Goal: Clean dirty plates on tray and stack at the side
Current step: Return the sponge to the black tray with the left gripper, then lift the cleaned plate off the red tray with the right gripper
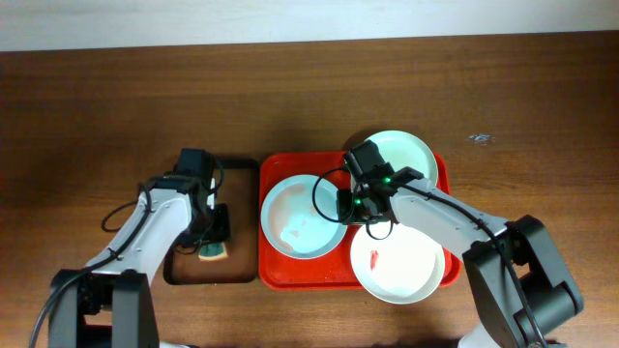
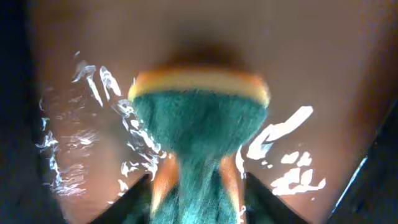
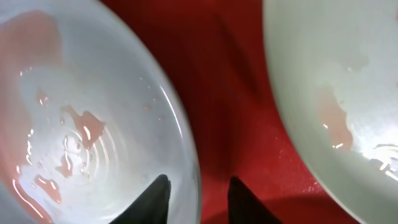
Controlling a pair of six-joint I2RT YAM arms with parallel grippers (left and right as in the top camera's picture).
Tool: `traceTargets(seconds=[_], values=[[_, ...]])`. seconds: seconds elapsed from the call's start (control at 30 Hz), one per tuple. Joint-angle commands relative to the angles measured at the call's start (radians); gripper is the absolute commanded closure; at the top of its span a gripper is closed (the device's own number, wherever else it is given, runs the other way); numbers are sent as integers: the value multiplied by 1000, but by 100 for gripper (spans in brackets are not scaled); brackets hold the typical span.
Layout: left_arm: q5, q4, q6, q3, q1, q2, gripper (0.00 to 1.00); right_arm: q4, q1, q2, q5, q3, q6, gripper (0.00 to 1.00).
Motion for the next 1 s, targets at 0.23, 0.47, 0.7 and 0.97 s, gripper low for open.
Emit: traceTargets(seconds=[0.23, 0.47, 0.7, 0.97], values=[[-14, -79, -67, 172, 207, -470, 1, 72, 4, 4, 9, -51, 9, 67], [-14, -79, -66, 172, 207, -467, 1, -2, -12, -44, -25, 5, 11, 96], [-15, -79, -66, 172, 207, -467, 1, -382, -19, -115, -13, 283, 11, 96], [-14, -79, -66, 172, 207, -467, 1, -192, 173, -67, 182, 343, 118, 96]])
